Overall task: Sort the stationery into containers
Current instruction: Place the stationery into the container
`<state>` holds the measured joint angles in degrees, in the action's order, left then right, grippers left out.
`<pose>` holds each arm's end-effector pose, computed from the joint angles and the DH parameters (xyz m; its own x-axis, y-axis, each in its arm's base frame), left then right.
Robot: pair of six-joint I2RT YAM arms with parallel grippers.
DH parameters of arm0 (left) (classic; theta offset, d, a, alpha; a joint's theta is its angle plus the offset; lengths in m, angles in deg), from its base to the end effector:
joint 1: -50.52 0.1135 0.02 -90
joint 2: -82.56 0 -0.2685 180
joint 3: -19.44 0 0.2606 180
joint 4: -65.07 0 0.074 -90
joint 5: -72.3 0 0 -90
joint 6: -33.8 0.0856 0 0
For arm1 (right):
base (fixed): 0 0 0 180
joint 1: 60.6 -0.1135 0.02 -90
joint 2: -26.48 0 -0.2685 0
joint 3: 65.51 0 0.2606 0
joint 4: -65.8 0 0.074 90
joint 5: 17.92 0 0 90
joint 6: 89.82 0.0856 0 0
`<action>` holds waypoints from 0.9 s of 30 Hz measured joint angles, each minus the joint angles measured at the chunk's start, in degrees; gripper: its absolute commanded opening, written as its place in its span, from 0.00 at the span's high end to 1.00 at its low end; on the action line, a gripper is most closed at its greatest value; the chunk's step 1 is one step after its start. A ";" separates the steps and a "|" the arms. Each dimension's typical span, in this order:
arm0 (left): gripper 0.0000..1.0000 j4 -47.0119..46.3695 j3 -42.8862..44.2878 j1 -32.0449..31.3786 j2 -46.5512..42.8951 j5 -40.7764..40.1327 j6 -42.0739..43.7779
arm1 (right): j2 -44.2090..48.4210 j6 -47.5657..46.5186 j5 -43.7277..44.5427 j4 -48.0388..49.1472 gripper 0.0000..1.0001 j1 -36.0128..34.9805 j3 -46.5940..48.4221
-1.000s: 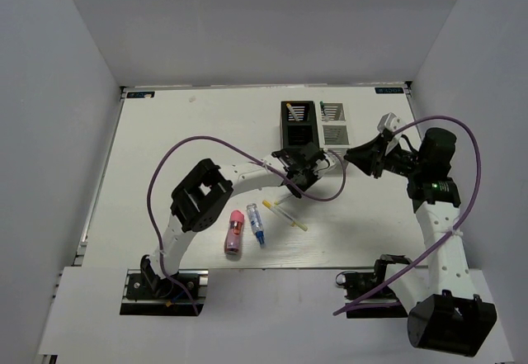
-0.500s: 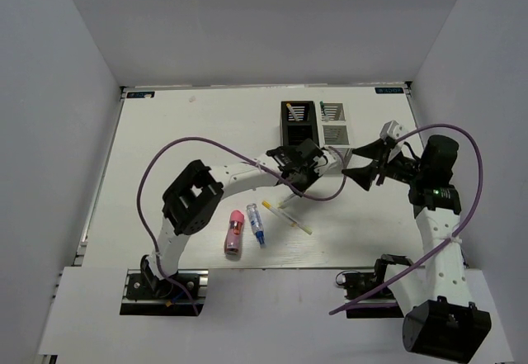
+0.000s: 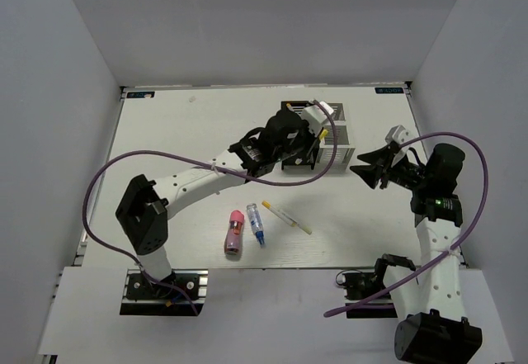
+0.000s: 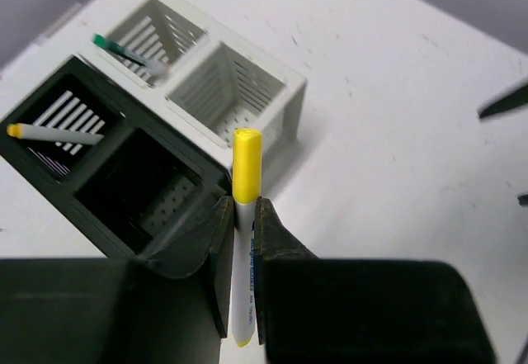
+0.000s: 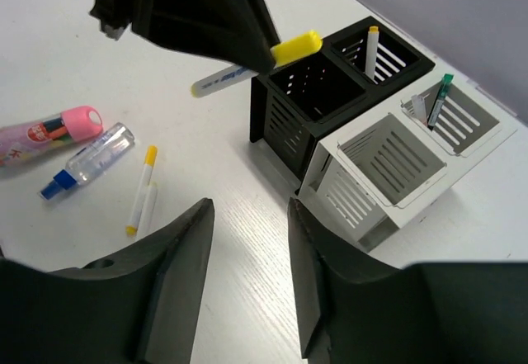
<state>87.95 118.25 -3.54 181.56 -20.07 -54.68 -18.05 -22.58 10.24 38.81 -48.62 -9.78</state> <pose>0.2784 -0.3779 0.3153 -0.2090 0.3335 -0.9193 0.7924 0.6086 0.0406 0.2057 0.0335 0.3213 0.0377 -0.1946 -0.9801 -0.7779 0.6099 -0.1511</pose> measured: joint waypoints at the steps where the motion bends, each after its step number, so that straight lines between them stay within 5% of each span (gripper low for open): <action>1: 1.00 -1.64 -0.46 0.11 0.00 -0.50 -0.04 | -0.02 0.24 -0.04 0.07 0.55 0.13 -0.20; 9: 1.00 -24.92 -4.46 2.27 2.64 -6.62 -0.20 | -0.22 0.39 -0.52 0.11 0.57 0.81 -0.31; 12: 1.00 -30.75 -0.76 4.13 7.52 -8.81 -0.63 | -0.22 0.00 -0.94 0.00 0.31 0.81 -0.72; 13: 1.00 -32.11 1.66 4.85 9.90 -9.64 -0.81 | -0.26 -0.15 -1.05 -0.09 0.10 0.81 -0.98; 19: 1.00 -35.76 12.31 8.68 22.14 -13.31 -2.47 | -0.94 -2.82 -0.98 -0.83 0.10 0.92 -1.09; 27: 1.00 -38.16 13.35 12.44 29.07 -16.26 -5.33 | -2.23 -5.66 -1.38 -1.77 0.16 0.94 -2.99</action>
<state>49.78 131.60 8.89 210.63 -36.34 -60.01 -20.28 -28.25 8.86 37.04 -47.68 -12.78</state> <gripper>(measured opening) 0.223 0.855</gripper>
